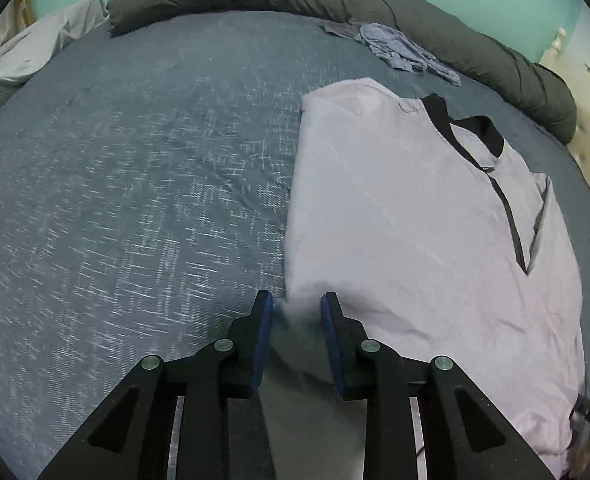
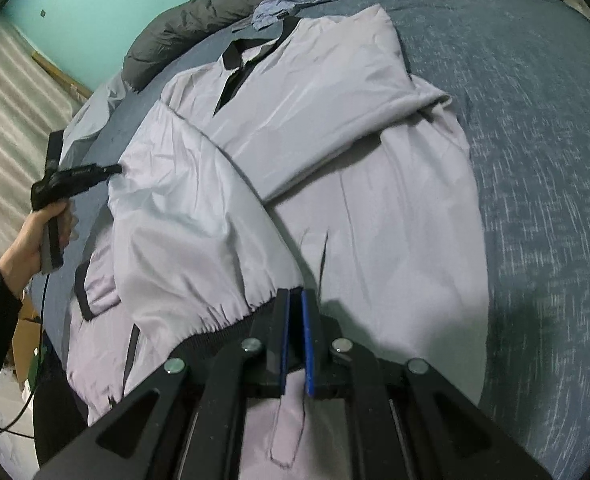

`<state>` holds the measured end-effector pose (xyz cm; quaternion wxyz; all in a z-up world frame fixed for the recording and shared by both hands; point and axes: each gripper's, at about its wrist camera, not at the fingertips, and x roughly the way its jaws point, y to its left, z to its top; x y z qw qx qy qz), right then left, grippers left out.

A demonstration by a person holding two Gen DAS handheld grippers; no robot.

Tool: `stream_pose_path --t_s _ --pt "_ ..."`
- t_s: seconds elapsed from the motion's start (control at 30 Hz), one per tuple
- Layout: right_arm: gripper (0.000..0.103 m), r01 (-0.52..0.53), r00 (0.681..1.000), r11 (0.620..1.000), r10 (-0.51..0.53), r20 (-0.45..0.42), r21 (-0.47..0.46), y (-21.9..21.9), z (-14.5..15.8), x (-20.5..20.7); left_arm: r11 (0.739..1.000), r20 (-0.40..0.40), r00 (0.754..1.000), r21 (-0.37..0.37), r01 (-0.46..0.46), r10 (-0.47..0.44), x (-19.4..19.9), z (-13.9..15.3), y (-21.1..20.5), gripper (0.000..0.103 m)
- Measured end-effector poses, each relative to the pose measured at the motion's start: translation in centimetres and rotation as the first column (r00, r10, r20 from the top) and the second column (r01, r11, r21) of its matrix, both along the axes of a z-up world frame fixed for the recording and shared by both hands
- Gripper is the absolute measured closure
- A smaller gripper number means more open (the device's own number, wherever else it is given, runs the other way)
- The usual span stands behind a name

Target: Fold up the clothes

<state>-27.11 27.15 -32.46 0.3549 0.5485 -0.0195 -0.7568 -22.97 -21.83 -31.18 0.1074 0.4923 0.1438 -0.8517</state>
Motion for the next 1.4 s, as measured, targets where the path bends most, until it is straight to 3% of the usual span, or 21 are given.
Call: stream_pose_path --t_s 0.17,0.47,0.6,0.7,0.87,0.93,1.1,1.23,1.4 --pt "0.098 -0.002 1.0 1.0 0.003 0.03 -0.03 1.2 0.5 1.1 1.0 0.004 1.0 -0.021 0.022 -0.022 0.0 0.2 0.2 0.075" --pt "0.098 -0.03 1.0 0.999 0.03 0.005 0.032 -0.5 -0.1 1.2 1.0 0.02 1.0 -0.018 0.018 -0.017 0.3 -0.6 0.0 0.075" --pt "0.094 -0.013 1.0 1.0 0.013 0.014 0.02 -0.5 0.3 0.5 0.999 -0.004 1.0 -0.027 0.018 -0.018 -0.2 0.2 -0.1 0.075" --pt "0.084 0.039 0.999 0.999 -0.039 -0.005 0.01 0.3 1.4 -0.5 0.999 -0.024 0.999 -0.032 0.027 -0.028 -1.0 1.5 -0.6 0.075" --pt "0.075 0.089 0.992 0.996 -0.09 -0.085 -0.016 -0.6 4.5 -2.0 0.999 -0.049 0.998 -0.038 0.031 -0.033 -4.3 3.3 -1.7 0.067" --pt "0.071 0.063 0.995 0.996 -0.067 -0.074 -0.057 -2.4 4.1 -2.7 0.999 -0.054 0.998 -0.039 0.035 -0.037 -6.1 3.9 -2.1 0.066" --pt "0.071 0.01 0.996 0.998 -0.016 -0.082 -0.061 -7.4 1.8 -3.6 1.0 -0.055 0.998 -0.011 0.023 -0.023 -10.9 4.1 -2.7 0.061" --pt "0.071 -0.047 0.993 0.998 0.043 -0.11 -0.032 -8.3 0.7 -3.0 1.0 -0.052 0.999 -0.012 0.011 -0.011 -14.2 3.5 -3.2 0.058" --pt "0.071 -0.046 0.996 0.998 0.043 -0.084 -0.043 -8.2 -0.3 -3.3 1.0 -0.047 0.999 0.004 -0.003 0.003 -17.0 2.1 -3.9 0.057"
